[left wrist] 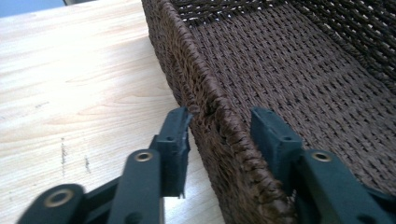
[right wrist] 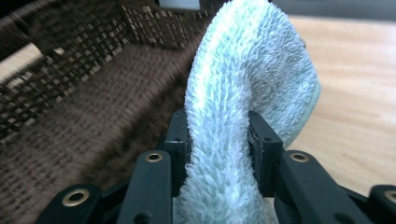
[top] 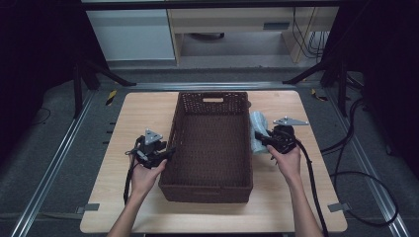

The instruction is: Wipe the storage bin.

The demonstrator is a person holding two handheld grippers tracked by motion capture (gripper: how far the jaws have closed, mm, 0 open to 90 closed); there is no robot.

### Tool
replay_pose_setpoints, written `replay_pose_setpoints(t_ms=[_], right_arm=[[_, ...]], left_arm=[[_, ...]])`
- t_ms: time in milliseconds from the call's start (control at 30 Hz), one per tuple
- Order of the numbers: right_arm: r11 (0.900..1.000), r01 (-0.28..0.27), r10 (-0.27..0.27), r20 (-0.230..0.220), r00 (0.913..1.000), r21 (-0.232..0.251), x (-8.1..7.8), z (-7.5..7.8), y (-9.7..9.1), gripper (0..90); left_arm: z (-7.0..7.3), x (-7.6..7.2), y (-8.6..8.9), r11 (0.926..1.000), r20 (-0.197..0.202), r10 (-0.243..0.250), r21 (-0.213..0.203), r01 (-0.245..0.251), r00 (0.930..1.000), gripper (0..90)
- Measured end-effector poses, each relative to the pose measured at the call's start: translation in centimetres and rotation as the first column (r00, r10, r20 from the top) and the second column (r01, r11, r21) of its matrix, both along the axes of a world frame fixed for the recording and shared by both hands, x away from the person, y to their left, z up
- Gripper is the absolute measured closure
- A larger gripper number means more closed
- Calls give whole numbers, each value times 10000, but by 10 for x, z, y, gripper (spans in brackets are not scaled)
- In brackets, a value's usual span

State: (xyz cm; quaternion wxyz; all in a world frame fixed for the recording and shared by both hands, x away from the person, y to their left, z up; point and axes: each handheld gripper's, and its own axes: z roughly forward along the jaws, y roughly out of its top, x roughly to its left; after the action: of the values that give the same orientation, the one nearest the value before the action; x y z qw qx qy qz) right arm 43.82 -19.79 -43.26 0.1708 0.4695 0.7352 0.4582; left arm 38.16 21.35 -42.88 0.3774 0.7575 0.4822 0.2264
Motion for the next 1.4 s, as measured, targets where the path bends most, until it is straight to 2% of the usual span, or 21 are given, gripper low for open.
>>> replay_pose_setpoints(t_ms=[100,200,433,567,600,667,800,933,1100,1167,1300,1400], right_arm=[[10000,-15,15,-6,10000,-92,-3,1,1,671],[9998,48,-52,-190,9998,-183,-3,-9,2,671],[9991,289,-314,-884,9956,-298,-2,-40,4,670],[9971,382,-458,-1186,9919,-655,-1,-50,5,669],[9959,399,-497,-1216,9913,-813,-1,-52,5,669],[9960,392,-488,-1204,9915,-808,-2,-53,5,669],[9980,311,-372,-1141,9928,-550,-4,-47,5,669],[9998,157,-167,-767,9969,-137,-10,-30,3,669],[9999,-93,92,-235,9997,-56,-20,-7,1,669],[9999,-143,143,-96,9999,-42,-23,-1,1,669],[9999,-132,131,-100,9999,-100,-25,2,0,669],[9996,-140,134,-220,9997,-248,-25,-5,1,669]], left_arm=[[2,-1,3,9998,46,-144,-105,144,9999,469],[6,-5,4,9994,141,-298,-194,300,9995,463],[5,-10,5,9980,-204,-610,-168,606,9979,527],[1,-11,4,9974,-480,-718,-92,715,9963,539],[1,-12,4,9973,-507,-725,-167,718,9961,540],[0,-13,5,9966,-574,-766,-352,746,9954,546],[0,-15,3,9967,-596,-738,-387,715,9955,609],[1,-16,2,9981,-589,-424,-467,397,9974,654],[1,-15,1,9991,-421,-116,-415,98,9990,688],[2,-15,-1,9996,-337,-51,-263,42,9994,694],[1,-13,-1,9995,-303,36,-312,-45,9995,698],[1,-11,-1,9994,-290,82,-334,-92,9995,699]])
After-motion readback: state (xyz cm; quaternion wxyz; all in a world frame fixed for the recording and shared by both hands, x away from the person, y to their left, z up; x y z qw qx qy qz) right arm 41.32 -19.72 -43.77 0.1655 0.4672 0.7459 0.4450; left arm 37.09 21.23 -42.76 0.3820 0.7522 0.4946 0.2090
